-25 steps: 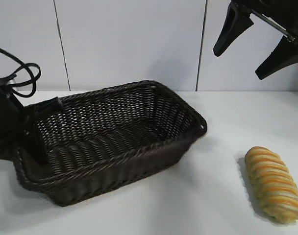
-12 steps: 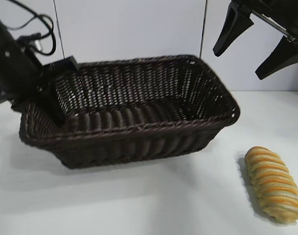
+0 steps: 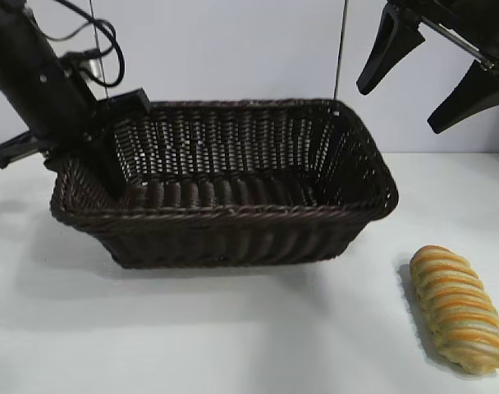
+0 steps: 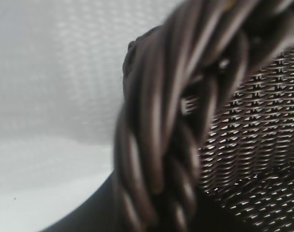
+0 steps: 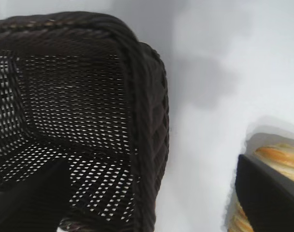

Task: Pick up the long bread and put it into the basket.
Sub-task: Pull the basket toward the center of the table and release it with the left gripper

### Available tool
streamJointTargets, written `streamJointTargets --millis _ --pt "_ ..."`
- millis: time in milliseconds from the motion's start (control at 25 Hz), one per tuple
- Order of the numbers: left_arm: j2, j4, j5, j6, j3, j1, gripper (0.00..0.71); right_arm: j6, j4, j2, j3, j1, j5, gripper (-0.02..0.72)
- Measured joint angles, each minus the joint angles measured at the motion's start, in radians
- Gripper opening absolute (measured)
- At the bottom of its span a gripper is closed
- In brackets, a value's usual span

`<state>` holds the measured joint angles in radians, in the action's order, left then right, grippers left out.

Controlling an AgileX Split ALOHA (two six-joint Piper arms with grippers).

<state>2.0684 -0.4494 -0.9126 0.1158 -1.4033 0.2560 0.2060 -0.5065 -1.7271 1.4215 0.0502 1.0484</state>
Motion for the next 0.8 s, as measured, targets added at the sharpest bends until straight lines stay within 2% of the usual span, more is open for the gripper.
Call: streamJointTargets --millis 280,360,440,560,680,800 --pt "0.015 -0.015 0.012 0.025 -0.002 0.0 0.102 0.0 0.0 0.0 0.0 0.0 -0.002 0.662" --pt "0.015 -0.022 0.018 0.025 -0.004 0.0 0.134 0.0 0.0 0.0 0.0 0.0 -0.002 0.662" --pt "0.015 -0.036 0.021 0.026 -0.005 0.0 0.218 0.0 0.0 0.0 0.0 0.0 -0.002 0.662" --pt "0.015 -0.043 0.02 0.026 -0.005 0.0 0.391 0.0 0.0 0.0 0.0 0.0 -0.002 0.662" --pt "0.014 -0.043 0.007 0.026 -0.011 0.0 0.527 0.0 0.0 0.0 0.0 0.0 -0.002 0.662" --pt "-0.006 -0.025 -0.036 0.026 -0.049 0.0 0.629 0.0 0.0 0.0 0.0 0.0 -0.003 0.662"
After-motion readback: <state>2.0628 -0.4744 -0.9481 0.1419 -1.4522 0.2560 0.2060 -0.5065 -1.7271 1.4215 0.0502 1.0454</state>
